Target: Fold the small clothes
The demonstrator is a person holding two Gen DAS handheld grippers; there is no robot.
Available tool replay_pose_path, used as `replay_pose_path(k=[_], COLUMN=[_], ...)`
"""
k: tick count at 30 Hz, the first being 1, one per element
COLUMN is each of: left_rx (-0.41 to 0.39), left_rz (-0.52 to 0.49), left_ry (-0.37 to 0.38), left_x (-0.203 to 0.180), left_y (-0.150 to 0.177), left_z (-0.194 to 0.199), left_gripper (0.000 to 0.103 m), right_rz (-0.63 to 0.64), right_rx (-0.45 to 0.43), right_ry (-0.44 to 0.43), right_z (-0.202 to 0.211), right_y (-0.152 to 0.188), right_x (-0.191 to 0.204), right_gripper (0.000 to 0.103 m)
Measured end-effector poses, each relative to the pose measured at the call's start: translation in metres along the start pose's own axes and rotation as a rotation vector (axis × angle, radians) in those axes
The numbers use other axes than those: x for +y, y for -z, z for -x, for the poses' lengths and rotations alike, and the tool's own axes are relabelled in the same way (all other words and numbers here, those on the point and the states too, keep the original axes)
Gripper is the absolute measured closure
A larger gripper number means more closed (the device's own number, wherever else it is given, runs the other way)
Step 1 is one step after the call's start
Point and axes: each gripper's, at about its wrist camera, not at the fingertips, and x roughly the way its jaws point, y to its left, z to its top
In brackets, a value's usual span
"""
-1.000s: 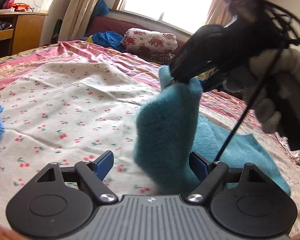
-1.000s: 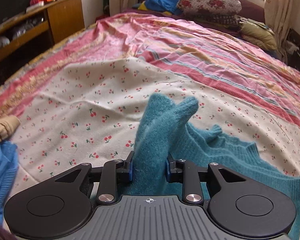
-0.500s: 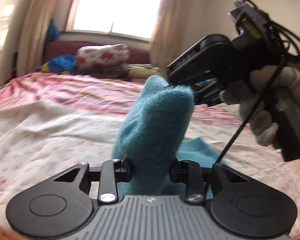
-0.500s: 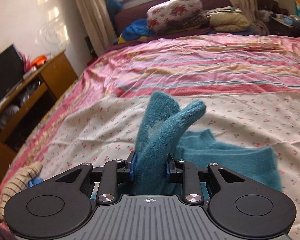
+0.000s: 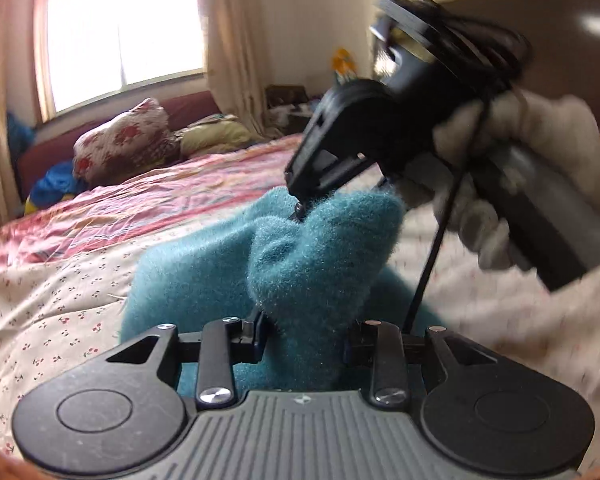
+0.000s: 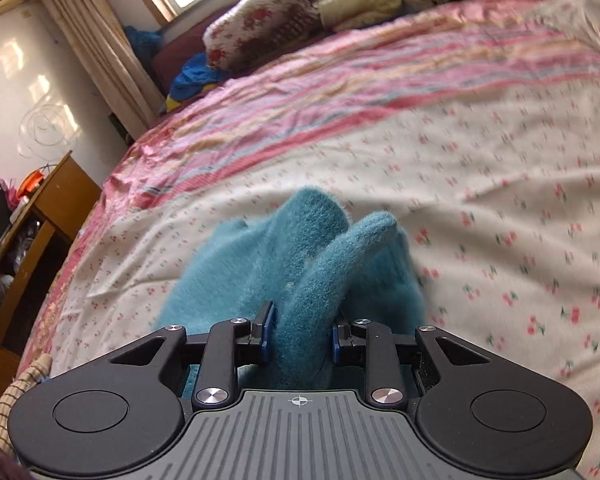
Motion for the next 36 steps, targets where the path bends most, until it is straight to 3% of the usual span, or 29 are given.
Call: replay_pose_path(k=[5, 9, 12, 15, 21, 23, 24, 25, 28, 30, 33, 35, 36], left_rx=[-0.007, -0.014, -0.018, -0.009, 0.003, 0.005, 0.003, 0.000, 0.000, 0.014, 0.097, 0.082, 0.081], left_rz=[-0.130, -0.094, -0.062, -0.017, 0.054, 0.089, 0.106, 0.125, 0.160, 0.175, 0.197, 0.175, 0.165], left_ry=[-0.037, -0.006, 0.016, 0.040, 0.025, 0.012, 0.007, 0.003, -0.019, -0.033, -0.061, -0.073, -0.070], left_x=[-0.026, -0.017, -0.006, 0.005, 0.036, 0.048, 0.053, 0.059, 0.071, 0.074, 0.077, 0.076, 0.075], left_y=[0.007, 0.009, 0.015, 0.021, 0.023, 0.020, 0.019, 0.017, 0.010, 0.008, 0.014, 0.014, 0.013], left_z=[-0.003, 0.005, 0.019, 0.036, 0.061, 0.065, 0.066, 0.066, 0.051, 0.033, 0.001, -0.002, -0.001], left_gripper=[0.058, 0.057, 0.055, 0.055, 0.055, 0.055, 0.055, 0.055, 0.054, 0.054, 0.054, 0.053, 0.053], right_rz=[-0.052, -0.045, -0.004, 0.054, 0.083, 0.055, 0.036, 0.025, 0.090, 0.032, -0.026, -0.003, 0.001], right_rx=[-0.047, -0.120, -0.149, -0.102, 0.019, 0.032, 0.040, 0.044, -0.009, -0.003, 0.008, -0.018, -0.033], right_ry=[-0.013, -0.001, -0.061, -0.099, -0.105, -0.109, -0.136, -0.156, -0.077, -0.040, -0.056, -0.062, -0.069], right_z=[0.015, 0.052, 0.081, 0.089, 0.061, 0.056, 0.057, 0.060, 0.077, 0.072, 0.065, 0.074, 0.079], right_y=[0.010, 0.018, 0.032, 0.046, 0.064, 0.070, 0.073, 0.077, 0.097, 0.108, 0.113, 0.108, 0.103], right_x=[-0.019, -0.016, -0.004, 0.012, 0.017, 0.010, 0.005, 0.001, -0.007, -0.026, -0.038, -0.028, -0.023], right_gripper=[0.067, 0.061, 0.060, 0.056, 0.055, 0.061, 0.082, 0.095, 0.099, 0.101, 0.101, 0.100, 0.091])
